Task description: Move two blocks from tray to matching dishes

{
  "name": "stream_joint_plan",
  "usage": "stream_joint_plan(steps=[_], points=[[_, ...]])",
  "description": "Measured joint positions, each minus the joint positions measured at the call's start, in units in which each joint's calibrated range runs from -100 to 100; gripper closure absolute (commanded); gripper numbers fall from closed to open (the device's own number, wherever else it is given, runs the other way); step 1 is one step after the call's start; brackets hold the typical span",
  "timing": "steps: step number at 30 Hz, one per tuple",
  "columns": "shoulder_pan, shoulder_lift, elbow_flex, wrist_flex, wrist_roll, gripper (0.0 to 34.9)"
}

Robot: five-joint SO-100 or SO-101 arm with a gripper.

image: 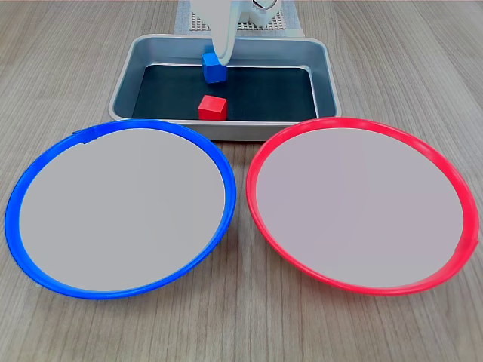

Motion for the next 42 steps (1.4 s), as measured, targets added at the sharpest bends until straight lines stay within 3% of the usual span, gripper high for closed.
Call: stream_joint_plan(steps=[15, 18, 20, 21, 27, 31, 37, 40, 41, 42], points=[[-1.1, 0.3, 0.0, -0.4, 1.1, 34.8], [1.1, 12.6, -5.4, -1.1, 2.0, 34.4], [1.0, 21.6, -11.5, -1.2, 3.2, 29.4], [1.9, 31.3, -16.5, -1.7, 3.8, 23.5], [2.3, 50.3, -24.2, -5.6, 6.3, 18.2], [3.4, 59.2, -27.1, -8.2, 7.2, 17.2], [3.5, 67.4, -30.8, -9.3, 7.4, 18.1], [3.5, 71.2, -33.3, -9.3, 7.3, 25.1], [3.4, 73.5, -34.8, -9.3, 7.2, 32.9], [3.3, 74.2, -35.3, -9.2, 7.2, 34.6]])
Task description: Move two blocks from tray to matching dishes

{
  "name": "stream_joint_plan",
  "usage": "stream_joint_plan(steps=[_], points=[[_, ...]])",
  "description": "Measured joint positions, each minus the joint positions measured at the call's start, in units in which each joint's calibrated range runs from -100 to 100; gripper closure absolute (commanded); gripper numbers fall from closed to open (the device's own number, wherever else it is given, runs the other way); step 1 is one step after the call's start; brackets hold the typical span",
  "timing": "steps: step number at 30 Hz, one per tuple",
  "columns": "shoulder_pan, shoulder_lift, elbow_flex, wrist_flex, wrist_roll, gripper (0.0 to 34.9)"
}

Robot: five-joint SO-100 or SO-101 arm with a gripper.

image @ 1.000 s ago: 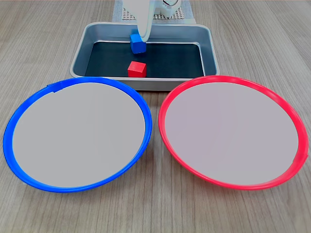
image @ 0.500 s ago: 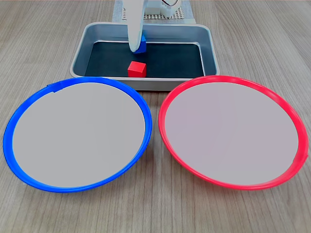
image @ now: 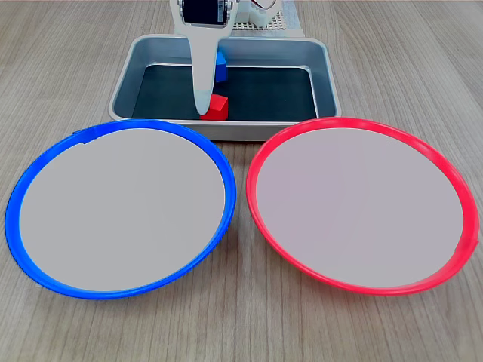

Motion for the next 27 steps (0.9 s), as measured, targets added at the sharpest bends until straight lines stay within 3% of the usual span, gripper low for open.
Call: stream_joint_plan(steps=[3, 8, 13, 17, 27], points=[[-0.3, 2.1, -2.4, 0.5, 0.0, 34.7], [-3.5, -0.8, -8.3, 10.4, 3.2, 34.3], [-4.9, -5.6, -8.9, 14.4, 7.2, 20.1], [-4.9, -6.5, -8.9, 15.8, 11.2, 14.7], [-2.5, 0.9, -7.9, 11.2, 17.9, 15.0]])
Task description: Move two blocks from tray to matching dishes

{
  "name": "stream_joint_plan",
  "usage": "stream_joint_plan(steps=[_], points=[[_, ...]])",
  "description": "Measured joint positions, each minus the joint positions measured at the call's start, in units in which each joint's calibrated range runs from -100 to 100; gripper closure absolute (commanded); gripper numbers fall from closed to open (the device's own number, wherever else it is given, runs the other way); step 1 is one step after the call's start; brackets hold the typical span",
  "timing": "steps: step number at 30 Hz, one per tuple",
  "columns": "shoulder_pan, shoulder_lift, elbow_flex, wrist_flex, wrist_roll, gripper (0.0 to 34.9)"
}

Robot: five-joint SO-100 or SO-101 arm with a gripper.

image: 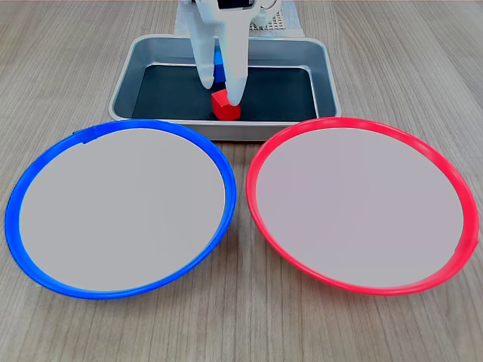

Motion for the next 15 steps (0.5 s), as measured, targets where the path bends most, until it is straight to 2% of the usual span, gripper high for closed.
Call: stream_joint_plan(steps=[2, 5, 6, 7, 11, 15], points=[[0.0, 2.0, 0.0, -0.9, 0.7, 16.6], [-0.4, 4.3, 0.0, -1.5, 1.5, 26.2], [-0.6, 4.9, 0.0, -1.5, 1.7, 32.7], [-1.1, 5.8, -0.4, -1.7, 2.0, 34.6], [-1.9, 7.9, -3.0, -0.7, 2.8, 34.7], [-5.1, 7.9, -14.2, 10.2, 2.1, 34.7]])
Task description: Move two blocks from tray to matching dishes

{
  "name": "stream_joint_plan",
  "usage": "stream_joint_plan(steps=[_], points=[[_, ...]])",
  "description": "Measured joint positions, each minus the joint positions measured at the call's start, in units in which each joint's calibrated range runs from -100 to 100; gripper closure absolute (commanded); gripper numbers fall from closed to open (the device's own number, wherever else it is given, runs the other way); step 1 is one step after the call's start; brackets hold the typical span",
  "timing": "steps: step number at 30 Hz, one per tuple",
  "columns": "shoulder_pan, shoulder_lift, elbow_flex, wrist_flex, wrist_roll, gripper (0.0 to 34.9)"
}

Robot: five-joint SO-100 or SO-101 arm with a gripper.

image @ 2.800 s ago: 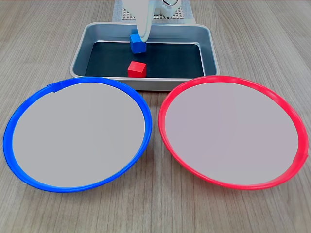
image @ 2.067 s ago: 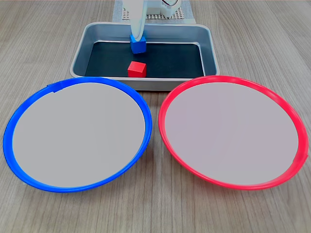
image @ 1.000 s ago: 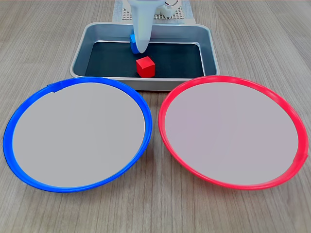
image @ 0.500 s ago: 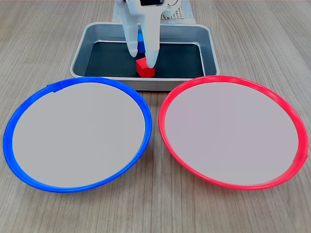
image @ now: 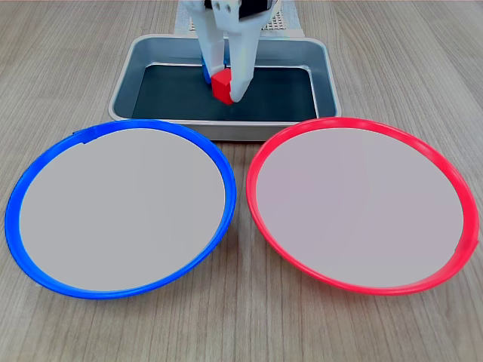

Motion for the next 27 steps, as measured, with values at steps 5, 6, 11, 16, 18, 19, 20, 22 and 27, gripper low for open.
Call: stream_joint_plan(steps=[5, 6, 11, 16, 18, 19, 20, 22, 27], points=[[-7.2, 2.1, -19.3, 6.9, -5.6, 34.7], [-7.9, 3.2, -21.4, 6.0, -6.4, 34.7], [-14.2, 17.6, -29.9, -11.0, -10.3, 33.2], [-17.0, 29.5, -30.3, -25.0, -7.3, 15.4], [-16.8, 29.7, -30.1, -25.4, -5.4, 23.3], [-16.9, 28.9, -29.1, -25.1, -4.8, 28.2], [-17.1, 27.2, -27.5, -24.8, -3.8, 34.6], [-17.3, 24.0, -25.4, -22.9, -3.0, 34.6], [-13.3, 6.6, -15.2, -7.0, 2.2, 34.7]])
